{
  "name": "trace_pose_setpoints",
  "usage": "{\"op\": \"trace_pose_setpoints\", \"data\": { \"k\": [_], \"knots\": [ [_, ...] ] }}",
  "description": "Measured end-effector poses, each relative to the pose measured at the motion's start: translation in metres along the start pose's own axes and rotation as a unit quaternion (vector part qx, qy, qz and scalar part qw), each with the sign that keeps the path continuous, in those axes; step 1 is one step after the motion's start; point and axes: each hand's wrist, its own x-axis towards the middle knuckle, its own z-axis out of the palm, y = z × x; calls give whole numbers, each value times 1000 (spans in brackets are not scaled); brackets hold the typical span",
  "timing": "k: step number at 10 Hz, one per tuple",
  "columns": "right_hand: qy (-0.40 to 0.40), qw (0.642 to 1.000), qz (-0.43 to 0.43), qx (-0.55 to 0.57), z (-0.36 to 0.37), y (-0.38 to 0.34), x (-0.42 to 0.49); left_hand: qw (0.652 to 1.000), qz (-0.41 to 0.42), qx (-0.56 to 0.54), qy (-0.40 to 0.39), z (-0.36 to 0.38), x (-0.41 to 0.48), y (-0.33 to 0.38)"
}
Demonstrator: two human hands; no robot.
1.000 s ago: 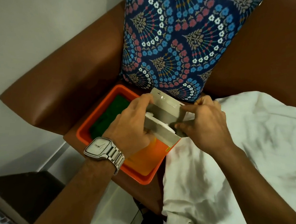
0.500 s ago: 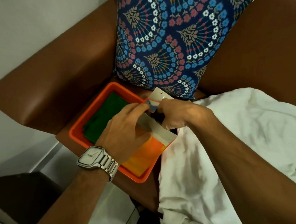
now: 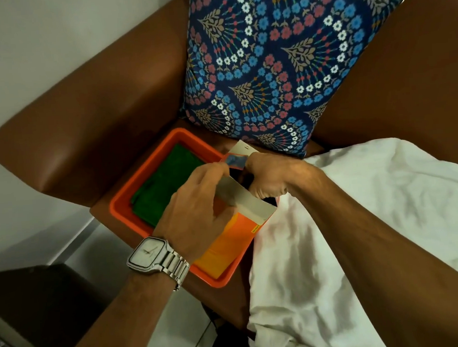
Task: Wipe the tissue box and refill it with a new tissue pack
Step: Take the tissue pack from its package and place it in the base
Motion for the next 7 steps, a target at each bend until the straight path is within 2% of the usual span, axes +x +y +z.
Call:
{"op": "trace_pose_setpoints", "data": {
  "k": [1,3,4,5,7],
  "knots": [
    [12,999,-12,37,2,4,0,999,2,32,-23,0,-3,2],
    [22,991,-41,126,4,8,-9,994,-47,82,-54,6,-7,8],
    [79,979,-57,179,1,9,-16,987,-108,95,-73,17,-11,7],
    [133,962,-58,230,-11,17,-26,986,-122,98,-66,28,-14,13],
    [290,927,-29,236,-48,35,-59,985,-128,90,-69,42,1,18]
  ]
}}
